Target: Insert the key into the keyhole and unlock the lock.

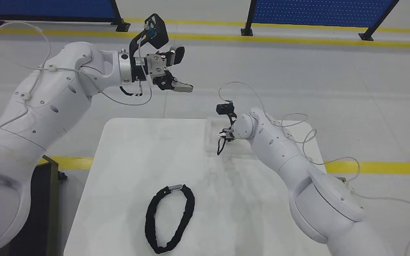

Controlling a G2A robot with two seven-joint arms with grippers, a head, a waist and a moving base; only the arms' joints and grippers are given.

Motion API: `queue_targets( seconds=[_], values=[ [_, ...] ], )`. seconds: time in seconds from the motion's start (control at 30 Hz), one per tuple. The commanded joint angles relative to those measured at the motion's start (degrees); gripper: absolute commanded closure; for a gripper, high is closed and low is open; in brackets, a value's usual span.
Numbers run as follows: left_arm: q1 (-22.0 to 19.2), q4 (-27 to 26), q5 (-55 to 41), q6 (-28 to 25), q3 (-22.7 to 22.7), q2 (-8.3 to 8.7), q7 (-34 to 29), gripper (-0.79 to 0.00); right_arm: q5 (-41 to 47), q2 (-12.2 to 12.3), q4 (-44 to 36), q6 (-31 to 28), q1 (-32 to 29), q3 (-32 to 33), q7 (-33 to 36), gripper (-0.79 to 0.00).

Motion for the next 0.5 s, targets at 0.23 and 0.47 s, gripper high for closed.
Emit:
queue_targets(
  seconds=[0.23,0.47],
  values=[
    [0.0,0.0,0.0,0.0,0.0,0.0,0.0,-0.785,0.2,-1.4,3.1,1.3,0.1,0.9,-2.0,-0.086],
    [0.0,0.0,0.0,0.0,0.0,0.0,0.0,-0.785,0.0,-2.2,4.8,2.2,0.2,1.5,-3.2,-0.068]
  ],
)
